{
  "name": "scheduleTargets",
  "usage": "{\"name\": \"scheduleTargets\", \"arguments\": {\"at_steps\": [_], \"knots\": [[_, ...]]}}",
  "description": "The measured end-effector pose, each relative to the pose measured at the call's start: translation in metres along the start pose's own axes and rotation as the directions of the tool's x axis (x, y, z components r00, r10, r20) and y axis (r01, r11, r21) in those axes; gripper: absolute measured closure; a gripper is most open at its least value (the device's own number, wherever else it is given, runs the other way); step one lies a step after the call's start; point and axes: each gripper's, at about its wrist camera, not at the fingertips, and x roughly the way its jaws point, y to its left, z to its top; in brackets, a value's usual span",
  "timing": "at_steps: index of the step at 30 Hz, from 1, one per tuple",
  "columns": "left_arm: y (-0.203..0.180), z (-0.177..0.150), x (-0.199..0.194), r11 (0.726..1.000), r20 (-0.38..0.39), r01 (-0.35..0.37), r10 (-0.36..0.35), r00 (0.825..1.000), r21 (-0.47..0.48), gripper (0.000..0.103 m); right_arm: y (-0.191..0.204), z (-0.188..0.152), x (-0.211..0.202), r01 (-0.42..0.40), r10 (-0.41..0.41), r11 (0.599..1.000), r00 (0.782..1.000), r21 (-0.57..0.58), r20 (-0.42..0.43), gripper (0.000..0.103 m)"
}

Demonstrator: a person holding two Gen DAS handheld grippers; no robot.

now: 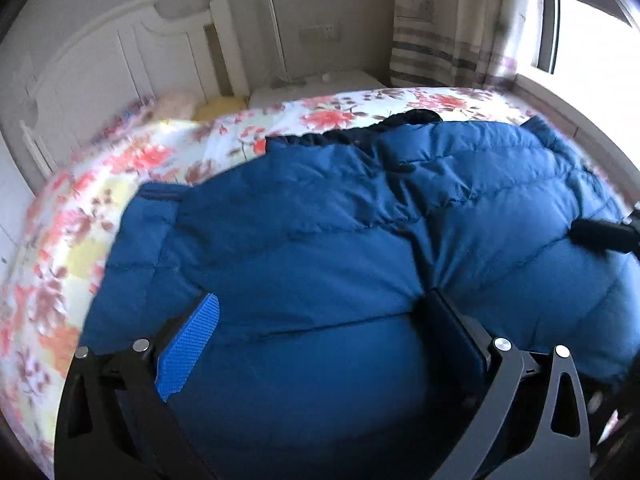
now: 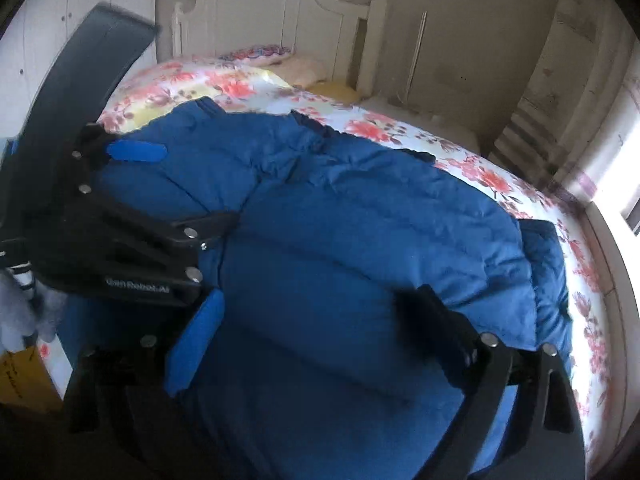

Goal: Fold large clothes

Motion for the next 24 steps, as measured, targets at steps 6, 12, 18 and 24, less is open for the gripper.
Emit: {"name": "scheduleTargets", "arguments": {"at_steps": [6,12,18,24], "knots": [[0.082,-0.02,-0.02,0.979,0.027,-0.145,0.151,0.988,-0.146,0.004,-0.063,-0.011,-0.03,0.123,-0.125,0.984,0.992,0.129,0.005,0.007],[0.136,-0.048,-0.004,0.944,0.016,0.002,0.003,1.0,-0.33,0.004,-0.142,-0.073,-0.023,-0.026,0.008,0.913,0.999,0.407,0.047,0.002],[0.129,-0.044,0.001,0.954,0.003,-0.034,0.037,0.999,-0.297,0.004,-0.143,-0.073,-0.018,-0.036,0.024,0.913,0.999,0.406,0.034,0.002],[0.107,-0.041,-0.029,0.959,0.016,-0.123,0.131,0.991,-0.256,0.005,-0.134,-0.064,-0.033,0.066,-0.073,0.914,0.997,0.4,0.002,0.005]]}}
